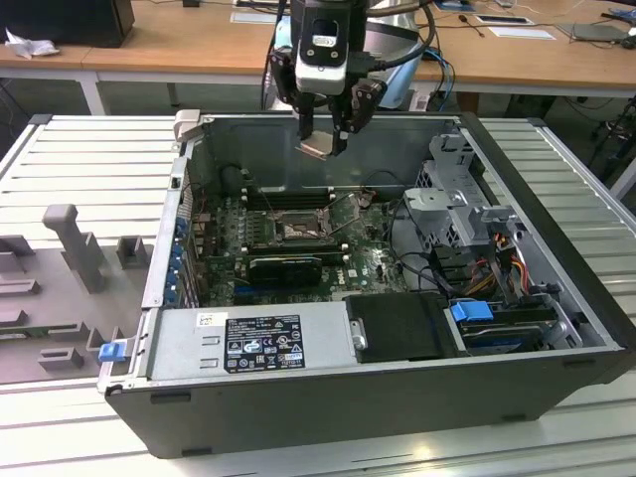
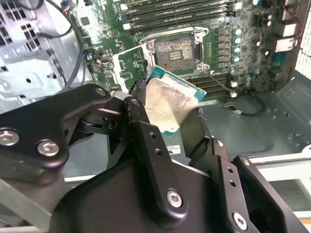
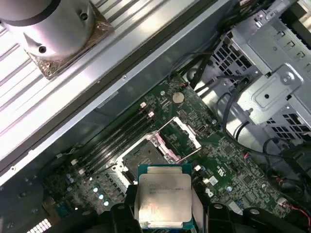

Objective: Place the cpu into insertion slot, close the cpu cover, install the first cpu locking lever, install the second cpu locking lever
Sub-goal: 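Place the cpu into insertion slot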

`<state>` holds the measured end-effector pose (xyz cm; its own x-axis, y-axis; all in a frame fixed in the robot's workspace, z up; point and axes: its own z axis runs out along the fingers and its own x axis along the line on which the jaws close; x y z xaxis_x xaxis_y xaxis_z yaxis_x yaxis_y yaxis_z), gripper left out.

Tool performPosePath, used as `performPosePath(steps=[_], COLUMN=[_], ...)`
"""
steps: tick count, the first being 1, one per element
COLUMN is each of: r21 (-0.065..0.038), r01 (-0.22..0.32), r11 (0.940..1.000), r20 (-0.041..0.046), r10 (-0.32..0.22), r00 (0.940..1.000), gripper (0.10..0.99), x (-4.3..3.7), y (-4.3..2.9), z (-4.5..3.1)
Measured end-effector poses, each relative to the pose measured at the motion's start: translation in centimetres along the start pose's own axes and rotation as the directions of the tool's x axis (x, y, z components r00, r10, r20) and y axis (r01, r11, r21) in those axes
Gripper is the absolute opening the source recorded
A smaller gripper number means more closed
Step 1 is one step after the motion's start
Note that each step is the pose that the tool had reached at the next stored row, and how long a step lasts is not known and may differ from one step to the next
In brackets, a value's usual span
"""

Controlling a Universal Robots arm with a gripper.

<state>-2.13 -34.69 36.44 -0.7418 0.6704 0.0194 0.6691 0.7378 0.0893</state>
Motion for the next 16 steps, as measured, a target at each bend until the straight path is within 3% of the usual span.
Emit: performPosePath(steps=[4, 9, 11, 16], r21=[-0.002, -0.006, -0.007, -0.011], r01=[-0.094, -0.196, -0.227, -0.318], r11=[0.9955, 0.9806, 0.9739, 0.9482], r20=[0.0084, 0.0172, 0.0199, 0.0275], r10=[0.094, 0.196, 0.227, 0.318], r00=[0.9955, 0.9805, 0.9737, 0.9478], gripper=[0.525, 0.525, 0.525, 0.525], x=[0.00, -0.01, -0.01, -0.01], y=[-0.01, -0.03, -0.03, -0.04], z=[0.12, 0.32, 0.36, 0.45])
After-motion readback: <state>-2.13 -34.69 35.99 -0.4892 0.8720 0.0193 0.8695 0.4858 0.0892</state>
